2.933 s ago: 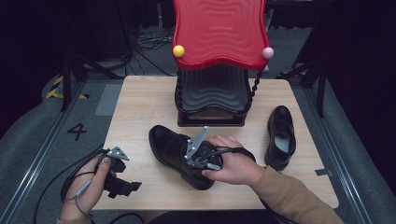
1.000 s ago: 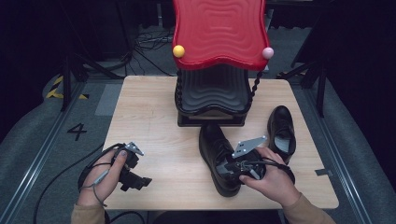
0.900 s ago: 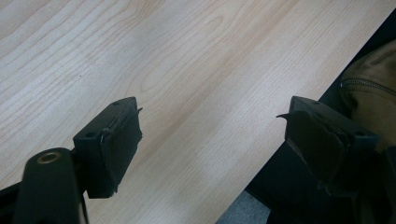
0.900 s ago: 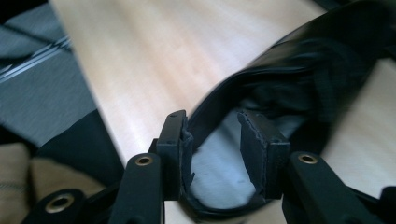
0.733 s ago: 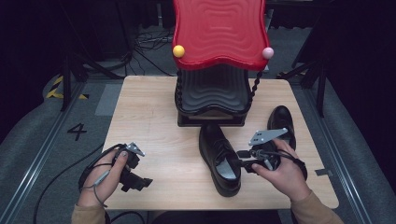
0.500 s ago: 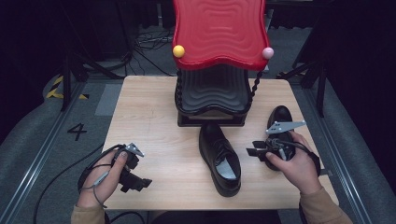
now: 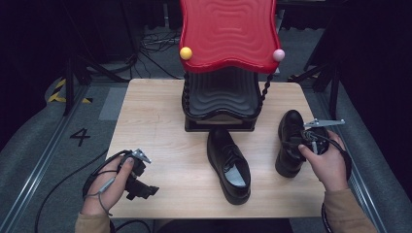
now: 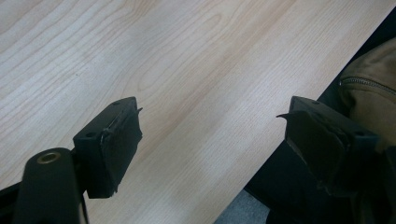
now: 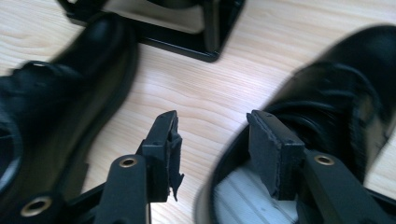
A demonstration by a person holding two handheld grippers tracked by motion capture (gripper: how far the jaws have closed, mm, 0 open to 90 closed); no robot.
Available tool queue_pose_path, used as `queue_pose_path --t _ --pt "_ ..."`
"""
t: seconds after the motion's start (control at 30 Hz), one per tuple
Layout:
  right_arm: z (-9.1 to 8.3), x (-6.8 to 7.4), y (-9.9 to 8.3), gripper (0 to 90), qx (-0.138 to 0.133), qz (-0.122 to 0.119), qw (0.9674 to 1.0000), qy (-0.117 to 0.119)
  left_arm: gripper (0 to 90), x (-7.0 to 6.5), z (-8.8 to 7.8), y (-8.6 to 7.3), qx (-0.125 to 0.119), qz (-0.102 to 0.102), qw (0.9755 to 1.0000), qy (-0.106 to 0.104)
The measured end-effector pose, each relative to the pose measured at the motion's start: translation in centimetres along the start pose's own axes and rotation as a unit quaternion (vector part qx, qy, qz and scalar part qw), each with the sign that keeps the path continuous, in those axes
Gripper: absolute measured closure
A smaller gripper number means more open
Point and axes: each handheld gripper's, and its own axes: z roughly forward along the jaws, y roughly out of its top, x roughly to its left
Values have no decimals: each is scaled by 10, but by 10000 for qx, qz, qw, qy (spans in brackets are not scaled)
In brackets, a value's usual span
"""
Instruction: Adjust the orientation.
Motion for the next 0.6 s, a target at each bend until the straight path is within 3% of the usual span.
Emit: queue_pose_path --t 0.07,0.2,0.33,0.6 --pt "1 -4 -1 527 34 33 10000 -20 190 0 0 0 -2 -6 10000 2" --pt "10 -13 -6 497 369 189 9990 -142 190 0 0 0 -4 -8 10000 -3" --pt "21 -17 -11 471 605 425 9973 -18 190 0 0 0 4 8 10000 -10" --pt "34 -11 -17 520 1245 357 9915 98 190 1 2 1 27 0 10000 -29"
